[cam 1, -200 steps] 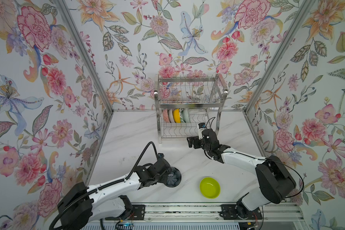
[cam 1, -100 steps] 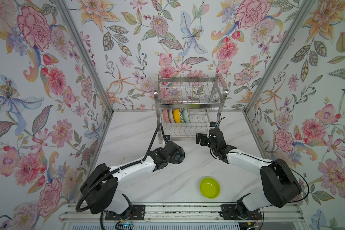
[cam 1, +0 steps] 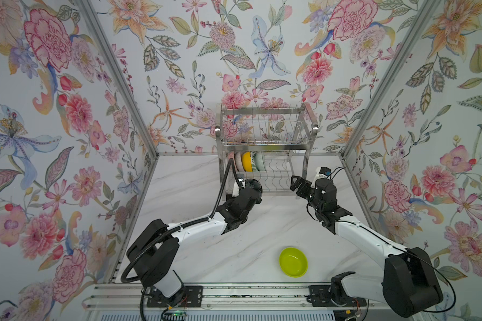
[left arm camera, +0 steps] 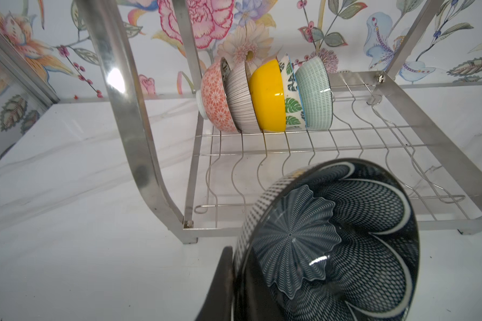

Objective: Load bowls into a dish rack
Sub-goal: Place the bowl in the dish rack.

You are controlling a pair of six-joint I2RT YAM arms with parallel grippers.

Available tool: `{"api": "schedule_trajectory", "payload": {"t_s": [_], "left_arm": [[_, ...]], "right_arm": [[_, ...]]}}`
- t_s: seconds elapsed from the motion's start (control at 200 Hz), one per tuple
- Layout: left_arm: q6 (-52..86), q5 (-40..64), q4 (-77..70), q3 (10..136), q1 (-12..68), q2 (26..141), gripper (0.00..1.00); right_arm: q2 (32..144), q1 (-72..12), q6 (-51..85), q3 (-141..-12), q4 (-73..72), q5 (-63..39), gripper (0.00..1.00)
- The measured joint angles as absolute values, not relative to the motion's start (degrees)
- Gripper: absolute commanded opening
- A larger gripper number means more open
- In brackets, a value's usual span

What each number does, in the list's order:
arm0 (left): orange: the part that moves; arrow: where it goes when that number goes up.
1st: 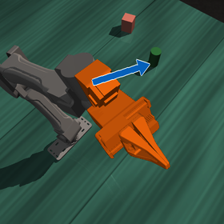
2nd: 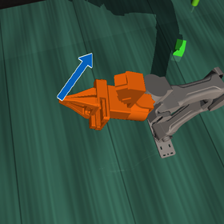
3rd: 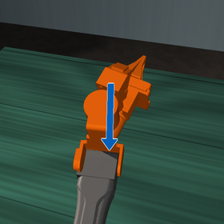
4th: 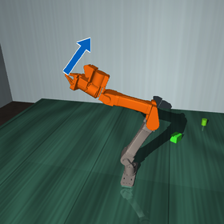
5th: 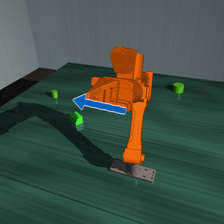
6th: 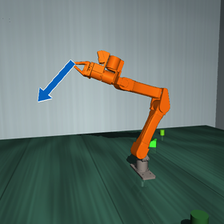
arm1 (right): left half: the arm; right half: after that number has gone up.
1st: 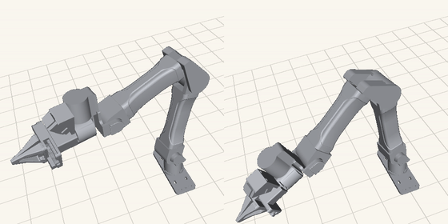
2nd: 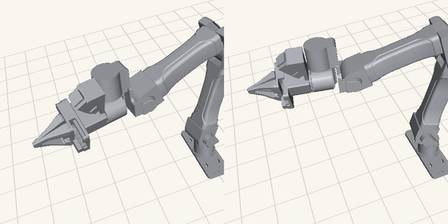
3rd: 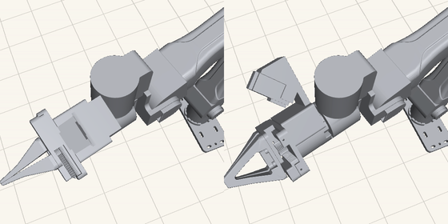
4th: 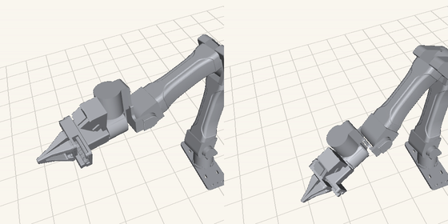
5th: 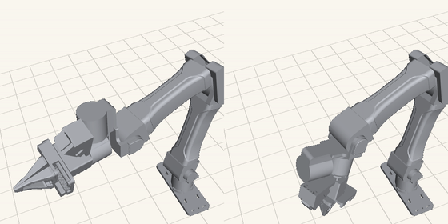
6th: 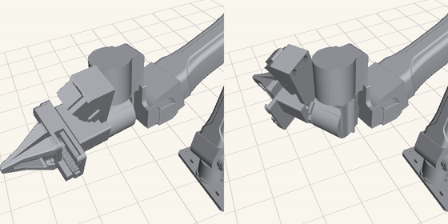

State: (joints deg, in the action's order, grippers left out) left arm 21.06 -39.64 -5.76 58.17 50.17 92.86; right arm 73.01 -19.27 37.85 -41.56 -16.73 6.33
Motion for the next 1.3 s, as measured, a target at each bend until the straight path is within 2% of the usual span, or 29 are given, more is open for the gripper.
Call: {"api": "schedule_trajectory", "payload": {"t_s": [0.32,0.601,0.976,1.296], "left_arm": [[0.16,-50.00,-32.42,58.17,54.02,103.31,0.00],[-12.36,-47.68,-51.79,56.86,54.02,106.24,0.00],[-18.44,-44.62,-61.60,54.35,54.02,110.52,0.00],[-22.72,-43.66,-66.74,54.24,54.02,111.57,0.00]], "right_arm": [[71.07,-18.72,53.69,-44.12,-15.18,2.72,0.99],[71.09,-18.55,72.20,-43.72,-20.86,-1.56,0.99],[75.13,-22.37,92.71,-41.74,-30.13,-3.33,0.98],[77.93,-26.39,102.08,-41.06,-36.14,-3.18,0.85]]}}
